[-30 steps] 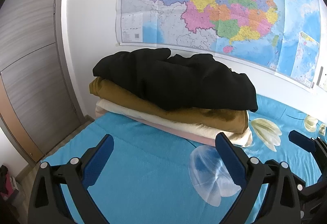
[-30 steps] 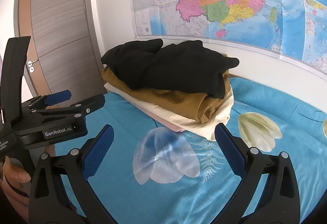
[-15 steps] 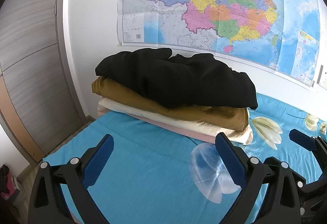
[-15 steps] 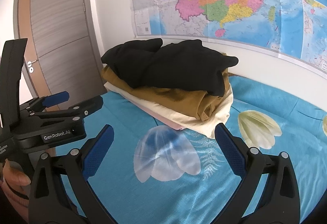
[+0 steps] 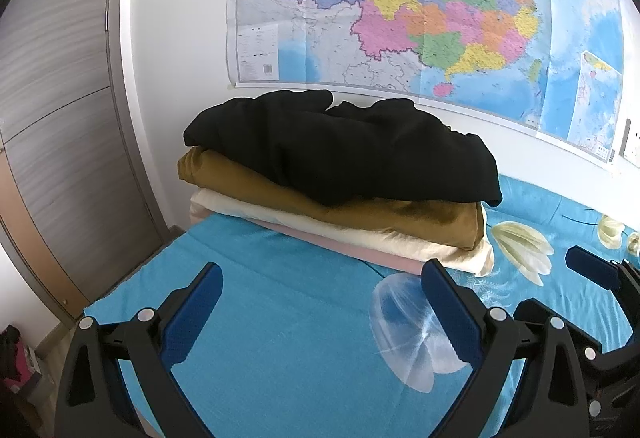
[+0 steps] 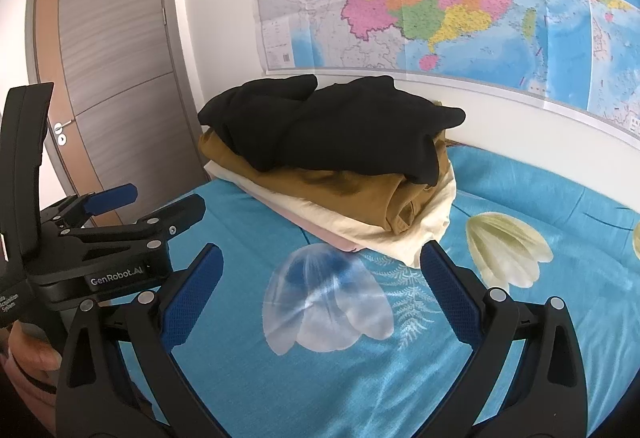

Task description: Fold large clothes

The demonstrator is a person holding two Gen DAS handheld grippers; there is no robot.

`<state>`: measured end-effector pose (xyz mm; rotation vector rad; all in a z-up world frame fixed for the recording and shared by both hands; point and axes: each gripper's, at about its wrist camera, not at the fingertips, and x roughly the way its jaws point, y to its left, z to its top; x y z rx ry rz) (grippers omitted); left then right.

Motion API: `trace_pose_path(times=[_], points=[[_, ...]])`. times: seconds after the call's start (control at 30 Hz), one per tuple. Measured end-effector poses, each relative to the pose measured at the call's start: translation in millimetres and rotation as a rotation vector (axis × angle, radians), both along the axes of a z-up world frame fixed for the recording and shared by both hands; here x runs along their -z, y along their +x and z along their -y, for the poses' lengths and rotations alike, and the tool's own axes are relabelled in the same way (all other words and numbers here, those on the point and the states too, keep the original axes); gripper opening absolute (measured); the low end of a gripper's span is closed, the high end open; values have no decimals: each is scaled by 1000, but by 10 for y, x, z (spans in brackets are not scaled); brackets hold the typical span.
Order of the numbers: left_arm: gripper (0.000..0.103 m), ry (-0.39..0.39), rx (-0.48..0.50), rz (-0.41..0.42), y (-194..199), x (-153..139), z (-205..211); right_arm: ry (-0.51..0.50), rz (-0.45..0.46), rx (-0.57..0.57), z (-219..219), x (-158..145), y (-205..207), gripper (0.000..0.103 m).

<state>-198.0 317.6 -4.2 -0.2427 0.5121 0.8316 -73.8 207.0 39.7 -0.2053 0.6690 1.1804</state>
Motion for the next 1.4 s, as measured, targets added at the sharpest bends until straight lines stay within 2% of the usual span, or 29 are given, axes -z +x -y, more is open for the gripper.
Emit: trace_pose_path(times=[1.07, 1.3, 1.4], points=[[96, -2, -1, -10, -2, 16, 73, 9, -10, 21, 28, 11, 1, 97], [96, 59, 3, 15, -8, 21, 137, 13, -20, 23, 36, 21, 6, 97], [96, 12, 7, 24, -6, 33, 78, 13, -24, 27, 49, 34, 4, 97]])
